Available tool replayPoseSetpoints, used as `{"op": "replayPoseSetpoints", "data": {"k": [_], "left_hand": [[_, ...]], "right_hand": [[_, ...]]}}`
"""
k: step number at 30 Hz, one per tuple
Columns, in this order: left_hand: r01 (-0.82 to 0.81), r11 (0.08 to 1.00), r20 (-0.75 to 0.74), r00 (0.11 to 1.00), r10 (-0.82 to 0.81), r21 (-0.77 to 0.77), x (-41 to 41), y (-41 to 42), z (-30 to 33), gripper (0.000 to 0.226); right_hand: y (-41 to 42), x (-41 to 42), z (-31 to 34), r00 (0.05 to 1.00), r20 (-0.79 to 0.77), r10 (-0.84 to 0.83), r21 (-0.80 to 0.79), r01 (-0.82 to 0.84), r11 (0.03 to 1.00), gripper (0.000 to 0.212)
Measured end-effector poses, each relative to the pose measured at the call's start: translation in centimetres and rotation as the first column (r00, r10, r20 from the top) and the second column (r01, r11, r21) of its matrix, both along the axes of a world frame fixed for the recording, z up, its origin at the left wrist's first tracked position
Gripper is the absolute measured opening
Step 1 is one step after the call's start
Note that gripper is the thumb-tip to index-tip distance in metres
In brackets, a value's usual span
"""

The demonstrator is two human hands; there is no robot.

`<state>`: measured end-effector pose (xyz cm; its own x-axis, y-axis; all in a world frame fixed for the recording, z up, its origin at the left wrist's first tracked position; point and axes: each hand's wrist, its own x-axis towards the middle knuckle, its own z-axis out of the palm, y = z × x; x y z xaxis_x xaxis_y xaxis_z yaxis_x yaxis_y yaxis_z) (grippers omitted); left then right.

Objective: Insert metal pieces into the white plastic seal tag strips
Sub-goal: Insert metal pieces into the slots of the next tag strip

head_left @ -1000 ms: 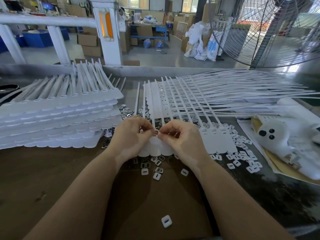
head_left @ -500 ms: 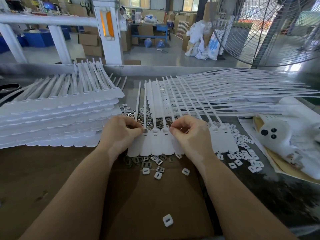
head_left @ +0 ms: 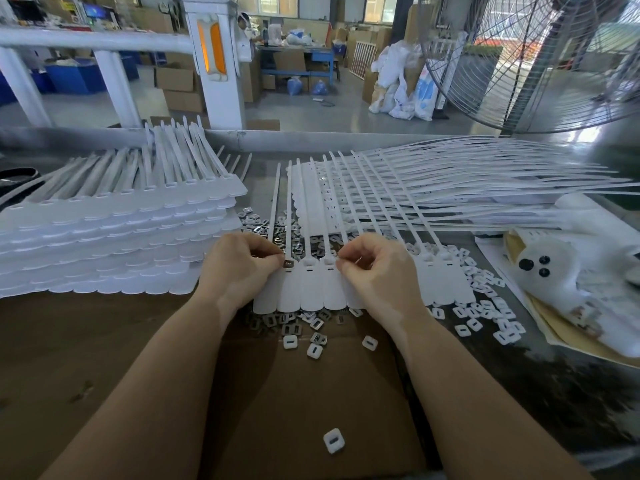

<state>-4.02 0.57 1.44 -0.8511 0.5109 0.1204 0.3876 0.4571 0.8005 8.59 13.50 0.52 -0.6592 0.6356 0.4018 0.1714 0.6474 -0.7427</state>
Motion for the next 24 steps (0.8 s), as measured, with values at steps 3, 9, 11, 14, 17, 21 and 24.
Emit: {"op": "replayPoseSetpoints", "data": {"k": [3,9,11,14,17,21,24], "left_hand": [[-0.002,1.000,0.005,1.000,0.001,0.023,0.08,-0.02,0.04,0.022],[-0.071,0.997,0.000,0.997,0.071,0.018,-0.09,-0.31,0.17,0.033],[-0.081,0.997,-0.050,0.995,0.081,-0.001,-0.02,-0.42,0.25,0.035],[-0.008,0.999,-0.132,0.991,0.002,-0.049,0.33,-0.40,0.17,0.034],[0.034,0.993,-0.187,0.981,-0.056,-0.116,0.51,-0.36,0.08,0.034],[0.033,0.993,-0.198,0.979,-0.055,-0.115,0.71,-0.39,0.26,0.043],[0.024,0.995,-0.199,0.979,-0.042,-0.094,0.72,-0.37,0.21,0.038]], "right_hand": [[-0.03,-0.02,-0.05,1.000,0.000,-0.002,0.001,0.002,1.000,0.007],[-0.42,-0.07,-0.26,1.000,-0.012,-0.005,0.109,0.007,0.994,0.010],[-0.56,-0.05,-0.33,1.000,-0.015,0.000,0.183,0.003,0.983,0.014],[-0.58,-0.06,-0.36,1.000,-0.007,0.004,0.228,-0.002,0.974,0.015],[-0.55,-0.08,-0.37,1.000,0.005,0.005,0.225,-0.006,0.974,0.015],[-0.50,-0.05,-0.40,1.000,0.023,-0.008,0.222,0.002,0.975,0.015],[-0.51,-0.07,-0.42,0.999,0.033,-0.009,0.218,0.001,0.976,0.014]]}}
